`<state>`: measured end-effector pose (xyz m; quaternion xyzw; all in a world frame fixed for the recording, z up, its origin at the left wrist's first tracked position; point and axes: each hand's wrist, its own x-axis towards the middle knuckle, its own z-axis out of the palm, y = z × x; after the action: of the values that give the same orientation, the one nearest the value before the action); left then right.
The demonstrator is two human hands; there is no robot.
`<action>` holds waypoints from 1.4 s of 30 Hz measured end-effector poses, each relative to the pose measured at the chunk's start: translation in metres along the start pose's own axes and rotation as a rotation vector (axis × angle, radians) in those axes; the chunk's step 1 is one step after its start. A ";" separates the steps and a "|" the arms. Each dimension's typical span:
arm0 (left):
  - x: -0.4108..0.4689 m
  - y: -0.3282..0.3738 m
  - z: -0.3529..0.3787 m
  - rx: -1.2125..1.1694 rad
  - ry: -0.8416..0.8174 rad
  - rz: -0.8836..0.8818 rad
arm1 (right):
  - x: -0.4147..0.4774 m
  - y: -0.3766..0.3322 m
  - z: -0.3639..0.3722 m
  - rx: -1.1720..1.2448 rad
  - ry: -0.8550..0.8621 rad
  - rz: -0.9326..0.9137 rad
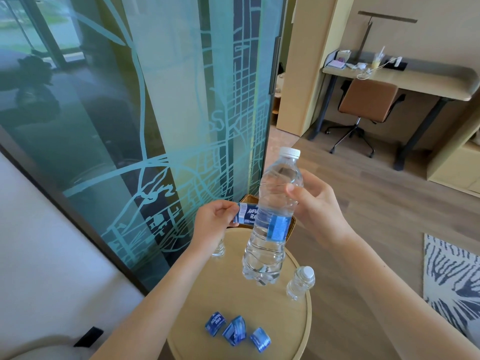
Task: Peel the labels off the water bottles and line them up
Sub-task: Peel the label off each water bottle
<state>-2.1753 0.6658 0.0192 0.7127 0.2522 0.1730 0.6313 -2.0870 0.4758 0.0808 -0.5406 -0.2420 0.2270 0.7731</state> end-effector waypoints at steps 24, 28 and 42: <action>-0.034 -0.002 -0.024 -0.003 -0.004 0.278 | 0.004 0.002 -0.006 -0.062 0.106 -0.035; -0.049 -0.009 -0.020 0.025 -0.071 0.301 | 0.006 0.003 -0.005 -0.086 0.124 -0.041; -0.046 0.010 0.006 0.036 -0.052 0.329 | 0.006 0.003 -0.001 -0.052 0.124 -0.056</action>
<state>-2.2076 0.6339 0.0316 0.7598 0.1185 0.2508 0.5881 -2.0821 0.4800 0.0785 -0.5664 -0.2144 0.1648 0.7785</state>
